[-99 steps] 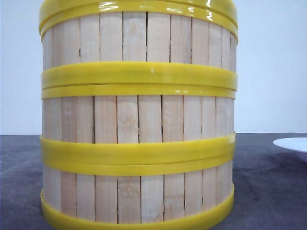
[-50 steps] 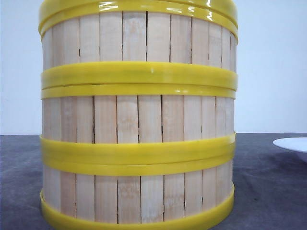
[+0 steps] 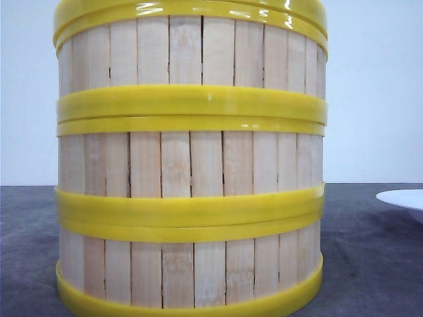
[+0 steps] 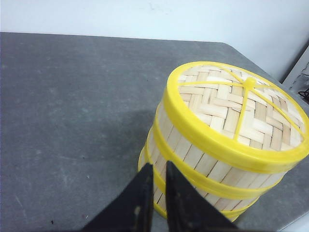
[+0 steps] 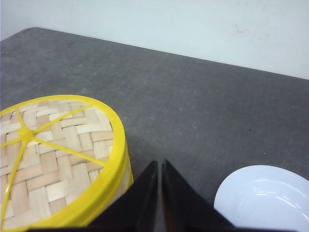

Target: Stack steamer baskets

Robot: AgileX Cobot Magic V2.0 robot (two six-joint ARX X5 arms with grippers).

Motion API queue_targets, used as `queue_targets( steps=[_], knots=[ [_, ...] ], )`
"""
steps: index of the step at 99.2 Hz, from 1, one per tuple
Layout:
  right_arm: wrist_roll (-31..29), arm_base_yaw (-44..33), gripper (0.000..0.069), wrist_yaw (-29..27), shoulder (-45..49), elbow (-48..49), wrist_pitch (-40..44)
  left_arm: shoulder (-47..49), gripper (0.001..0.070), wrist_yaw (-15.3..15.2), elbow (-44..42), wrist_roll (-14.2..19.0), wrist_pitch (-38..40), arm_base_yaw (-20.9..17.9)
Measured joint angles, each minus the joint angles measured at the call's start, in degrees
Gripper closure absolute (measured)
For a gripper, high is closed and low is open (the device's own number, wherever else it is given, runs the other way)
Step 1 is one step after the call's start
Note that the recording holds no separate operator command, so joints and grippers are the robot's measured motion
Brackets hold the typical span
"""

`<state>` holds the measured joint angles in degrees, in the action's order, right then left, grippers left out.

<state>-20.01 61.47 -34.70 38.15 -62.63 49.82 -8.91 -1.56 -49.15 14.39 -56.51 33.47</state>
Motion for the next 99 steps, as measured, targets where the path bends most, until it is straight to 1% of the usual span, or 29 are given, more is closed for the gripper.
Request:
queue_targets(
  steps=[38, 42, 49, 55, 60, 69, 76, 81, 99],
  knots=[
    [0.0, 0.0, 0.0681, 0.0, 0.0, 0.0, 0.0, 0.0, 0.0691, 0.0, 0.0, -0.1, 0.0, 0.0],
    [0.0, 0.0, 0.0681, 0.0, 0.0, 0.0, 0.0, 0.0, 0.0691, 0.0, 0.0, -0.5, 0.0, 0.0],
    [0.0, 0.0, 0.0681, 0.0, 0.0, 0.0, 0.0, 0.0, 0.0691, -0.3, 0.0, -2.2, 0.3, -0.3],
    [0.0, 0.0, 0.0681, 0.0, 0.0, 0.0, 0.0, 0.0, 0.0691, -1.7, 0.1, -3.6, 0.8, -1.2],
    [0.0, 0.0, 0.0681, 0.0, 0.0, 0.0, 0.0, 0.0, 0.0691, -3.4, 0.6, -4.3, 2.0, -2.3],
    [0.0, 0.0, 0.0681, 0.0, 0.0, 0.0, 0.0, 0.0, 0.0691, -7.8, 3.4, -4.7, 5.6, -4.5],
    [0.0, 0.0, 0.0681, 0.0, 0.0, 0.0, 0.0, 0.0, 0.0691, -11.3, 7.1, -5.2, 9.4, -7.2],
    [0.0, 0.0, 0.0681, 0.0, 0.0, 0.0, 0.0, 0.0, 0.0691, -11.9, 10.2, -5.6, 12.5, -9.8],
    [0.0, 0.0, 0.0681, 0.0, 0.0, 0.0, 0.0, 0.0, 0.0691, -11.9, 22.5, -6.1, 25.1, -19.7]
  ],
)
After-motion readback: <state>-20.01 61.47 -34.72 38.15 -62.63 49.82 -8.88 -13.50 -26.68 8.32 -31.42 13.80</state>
